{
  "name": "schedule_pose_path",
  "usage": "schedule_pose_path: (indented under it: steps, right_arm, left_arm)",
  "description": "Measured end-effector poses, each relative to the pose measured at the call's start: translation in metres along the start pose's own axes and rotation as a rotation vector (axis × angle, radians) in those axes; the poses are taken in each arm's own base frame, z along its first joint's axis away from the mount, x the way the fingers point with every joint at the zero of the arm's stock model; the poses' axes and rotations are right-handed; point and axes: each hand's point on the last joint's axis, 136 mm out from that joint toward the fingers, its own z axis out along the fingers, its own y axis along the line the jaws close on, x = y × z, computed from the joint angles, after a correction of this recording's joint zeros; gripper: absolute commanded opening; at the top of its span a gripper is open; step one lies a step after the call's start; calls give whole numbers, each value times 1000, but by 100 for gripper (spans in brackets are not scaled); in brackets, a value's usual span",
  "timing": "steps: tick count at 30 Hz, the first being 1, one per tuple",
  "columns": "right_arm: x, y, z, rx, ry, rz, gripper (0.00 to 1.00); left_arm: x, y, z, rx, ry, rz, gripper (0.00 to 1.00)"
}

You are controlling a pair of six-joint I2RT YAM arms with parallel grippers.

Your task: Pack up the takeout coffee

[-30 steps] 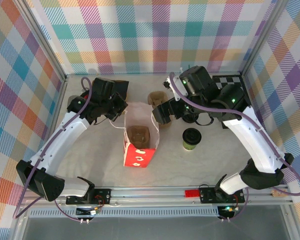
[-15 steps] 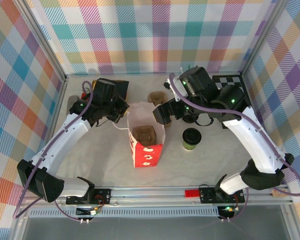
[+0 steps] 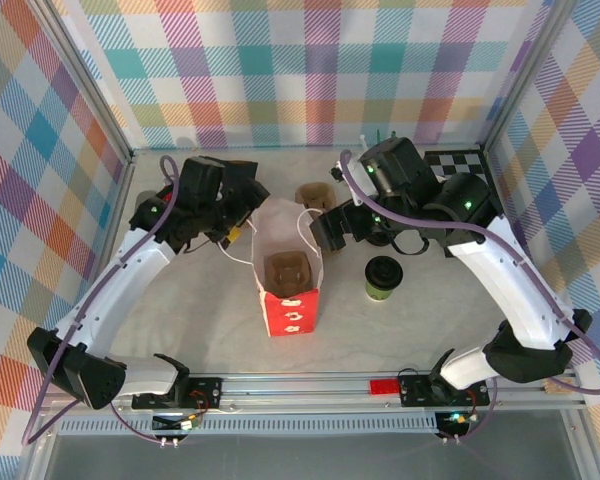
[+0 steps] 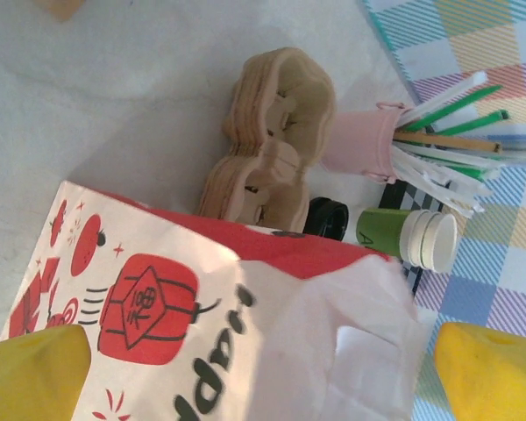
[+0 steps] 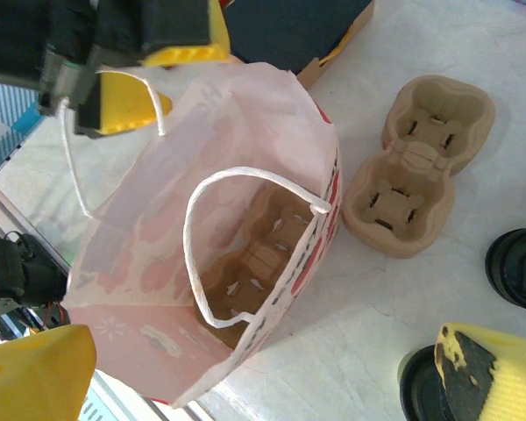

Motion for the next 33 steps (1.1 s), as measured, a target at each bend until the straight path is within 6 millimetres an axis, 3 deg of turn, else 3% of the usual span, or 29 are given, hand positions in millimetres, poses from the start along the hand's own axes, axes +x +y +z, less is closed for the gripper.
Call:
schedule_pose_path:
  steps: [10, 16, 24, 27, 33]
  right_arm:
    - [-2, -9, -15, 51, -17, -13, 99]
    - [6, -22, -33, 125, -10, -39, 99]
    - [49, -47, -49, 226, 27, -55, 99]
    - [67, -61, -44, 286, 73, -48, 99]
    - [114, -90, -11, 354, 247, 2, 99]
  left_arm:
    - [-20, -32, -47, 33, -91, 203, 100]
    - [-33, -40, -83, 9, -178, 366, 100]
    - [-20, -10, -108, -28, -191, 515, 100]
    - [-8, 10, -101, -60, -150, 546, 100]
    - [17, 44, -68, -118, -13, 580, 100]
